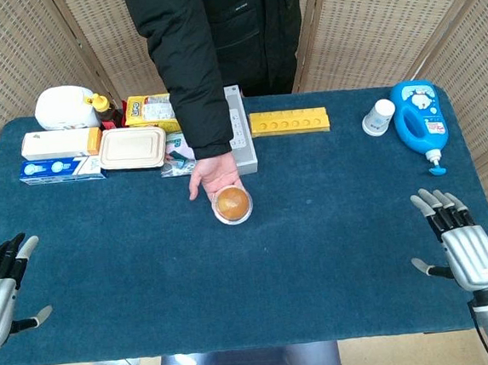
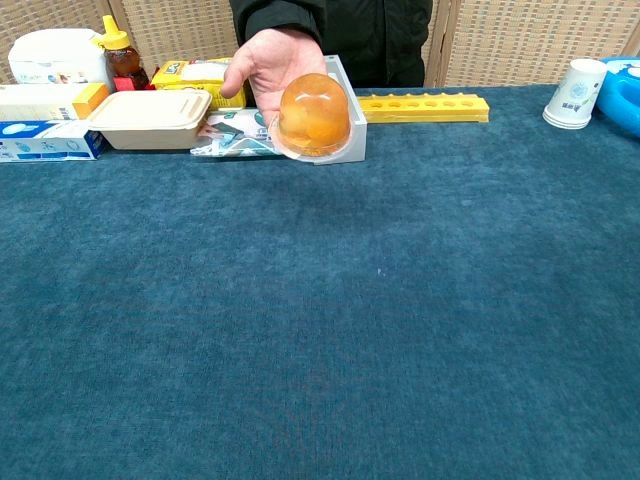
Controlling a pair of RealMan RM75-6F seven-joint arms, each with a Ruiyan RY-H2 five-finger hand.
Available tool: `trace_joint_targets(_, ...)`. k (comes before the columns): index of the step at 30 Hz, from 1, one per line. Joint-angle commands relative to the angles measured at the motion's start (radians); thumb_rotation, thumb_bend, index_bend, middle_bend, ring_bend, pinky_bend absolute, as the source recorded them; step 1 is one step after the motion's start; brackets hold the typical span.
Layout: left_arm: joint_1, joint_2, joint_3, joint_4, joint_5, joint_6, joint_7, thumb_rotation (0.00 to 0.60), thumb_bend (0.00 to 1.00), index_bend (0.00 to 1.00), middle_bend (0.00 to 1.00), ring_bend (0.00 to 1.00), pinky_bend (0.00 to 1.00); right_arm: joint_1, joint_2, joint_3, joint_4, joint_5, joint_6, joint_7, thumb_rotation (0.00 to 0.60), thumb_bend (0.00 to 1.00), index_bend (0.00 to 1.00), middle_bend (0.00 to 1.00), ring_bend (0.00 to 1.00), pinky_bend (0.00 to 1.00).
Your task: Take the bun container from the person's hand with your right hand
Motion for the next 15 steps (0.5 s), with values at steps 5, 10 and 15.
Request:
trace_joint_targets(5, 0.004, 0.01, -0.002, -0.001, 0.003, 0.006, -0.024, 0.6, 0.02, 0.0, 0.0, 0.0, 0.01, 0.01, -0.009, 0.003, -0.005, 0.003, -0.021, -0.003, 0.6, 0.06, 0.02, 0.04, 0.02, 0.06)
trace_joint_targets(10, 0.006, 0.019, -0.004, 0.0, 0.004, 0.008, -0.043, 0.6, 0.02, 0.0, 0.0, 0.0, 0.01, 0.068, -0.002, 0.027, -0.056, -0.013, -0.077, 0.018, 0.6, 0.1, 0.08, 0.06, 0.03, 0.07)
trace_joint_targets(15, 0.005, 0.024, -0.002, 0.001, 0.011, 0.001, -0.051, 0.6, 0.02, 0.0, 0.0, 0.0, 0.01, 0.177, 0.038, 0.081, -0.161, -0.003, -0.204, -0.004, 0.6, 0.12, 0.1, 0.08, 0.04, 0.09)
